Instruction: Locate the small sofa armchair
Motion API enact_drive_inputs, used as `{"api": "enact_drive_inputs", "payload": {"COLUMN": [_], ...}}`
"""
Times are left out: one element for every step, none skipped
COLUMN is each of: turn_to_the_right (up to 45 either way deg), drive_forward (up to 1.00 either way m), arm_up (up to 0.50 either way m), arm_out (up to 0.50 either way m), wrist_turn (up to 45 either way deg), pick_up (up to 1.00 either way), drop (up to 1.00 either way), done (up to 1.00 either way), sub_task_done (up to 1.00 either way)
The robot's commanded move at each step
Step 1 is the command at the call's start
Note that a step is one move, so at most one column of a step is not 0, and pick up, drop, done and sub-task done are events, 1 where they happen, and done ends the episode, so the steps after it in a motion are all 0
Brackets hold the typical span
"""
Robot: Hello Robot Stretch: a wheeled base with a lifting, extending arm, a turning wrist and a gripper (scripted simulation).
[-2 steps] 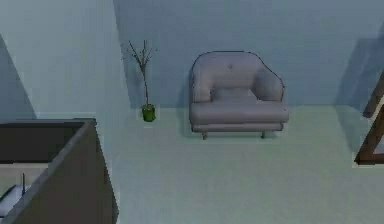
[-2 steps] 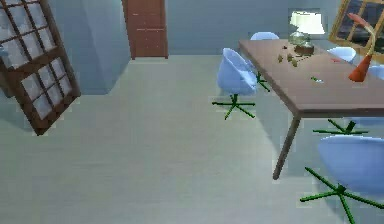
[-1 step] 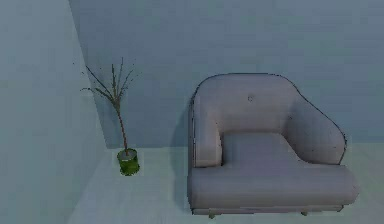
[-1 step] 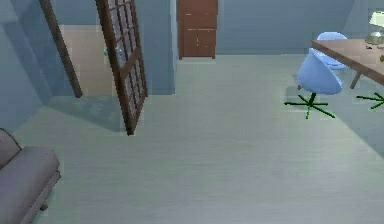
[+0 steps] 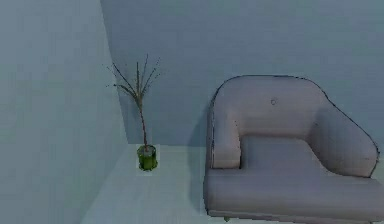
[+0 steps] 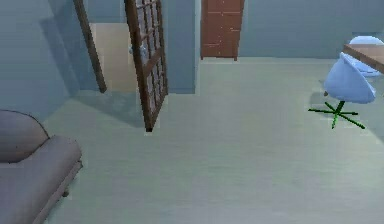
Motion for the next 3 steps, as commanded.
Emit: {"api": "enact_drive_inputs", "payload": {"turn_to_the_right": [0.0, 27.0, 0.0], "drive_forward": [0.10, 0.00, 0.00], "arm_up": [0.00, 0.00, 0.00], "arm_out": [0.00, 0.00, 0.00], "wrist_turn": [0.0, 0.0, 0.0], "pick_up": [0.00, 0.00, 0.00], "drop": [0.00, 0.00, 0.00], "done": [0.00, 0.00, 1.00], "sub_task_done": [0.00, 0.00, 0.00]}}
